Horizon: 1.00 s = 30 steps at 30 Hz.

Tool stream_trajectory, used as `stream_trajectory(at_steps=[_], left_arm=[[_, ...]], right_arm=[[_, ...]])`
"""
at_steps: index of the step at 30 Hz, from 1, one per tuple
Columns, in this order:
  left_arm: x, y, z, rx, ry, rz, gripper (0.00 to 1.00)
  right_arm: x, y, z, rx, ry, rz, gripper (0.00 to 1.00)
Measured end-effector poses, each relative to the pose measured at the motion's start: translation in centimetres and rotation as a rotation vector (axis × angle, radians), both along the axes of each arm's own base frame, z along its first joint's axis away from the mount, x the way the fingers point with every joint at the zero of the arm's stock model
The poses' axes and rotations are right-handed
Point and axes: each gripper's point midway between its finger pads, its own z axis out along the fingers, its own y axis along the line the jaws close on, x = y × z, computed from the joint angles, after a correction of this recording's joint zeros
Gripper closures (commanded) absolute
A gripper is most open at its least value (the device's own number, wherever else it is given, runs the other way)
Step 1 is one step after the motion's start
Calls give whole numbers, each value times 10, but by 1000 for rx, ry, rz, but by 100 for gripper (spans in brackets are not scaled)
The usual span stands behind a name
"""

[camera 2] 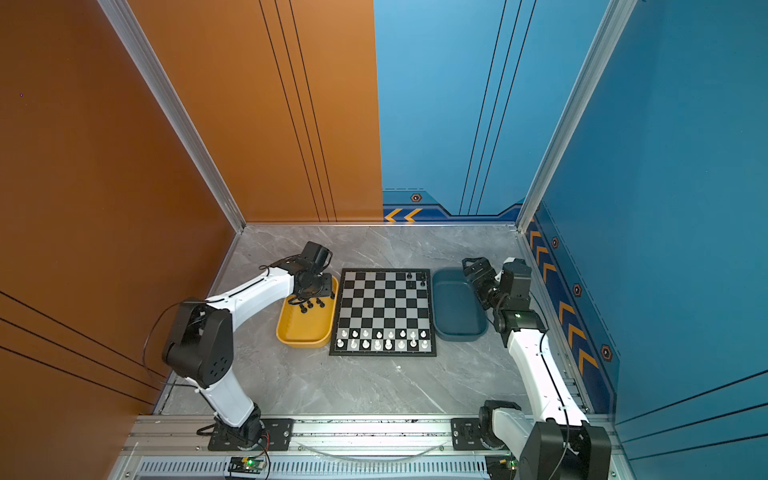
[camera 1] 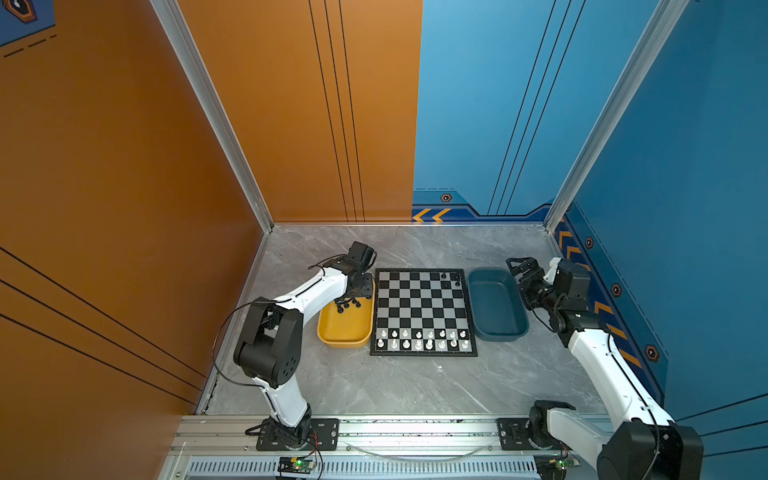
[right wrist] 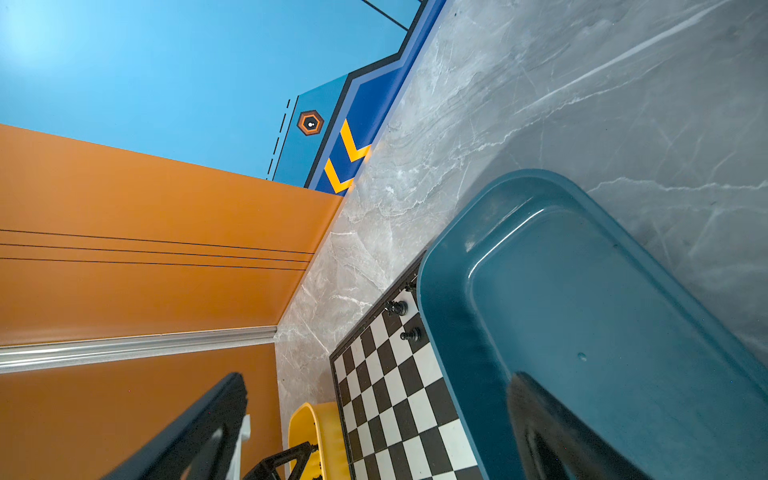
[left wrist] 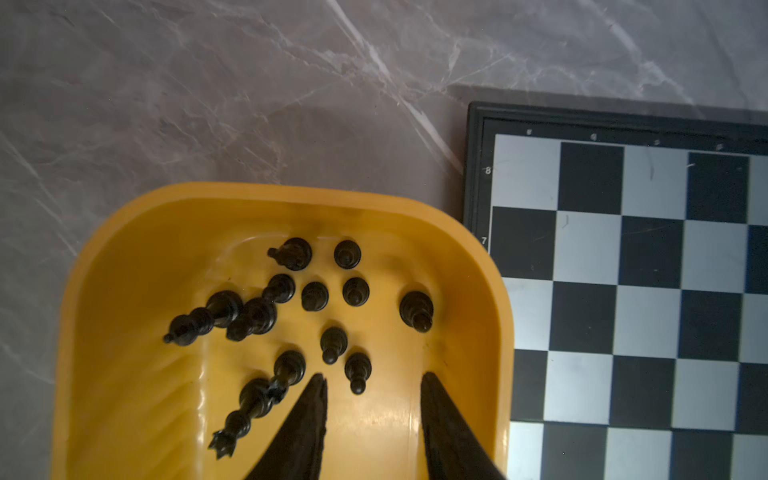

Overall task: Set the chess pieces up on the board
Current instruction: 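Move the empty left gripper back over the yellow tray, then lower the left gripper toward another black piece in the yellow tray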

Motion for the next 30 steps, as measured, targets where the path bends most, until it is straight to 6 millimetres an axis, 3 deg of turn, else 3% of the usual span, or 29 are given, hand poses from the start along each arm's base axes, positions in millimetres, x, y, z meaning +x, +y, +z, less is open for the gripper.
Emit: stream_trajectory(at_steps=[11,21,30], left_arm=[[7,-9,-8,-28,12,-10,61],[15,-14,-29,-24,51,-14,68],[17,-17,-29,-35,54,-16,75]], right_arm=[[1,0,-3,0,10,0,0],[2,0,-3,1,11,0,0],[2,0,-3,0,11,0,0]])
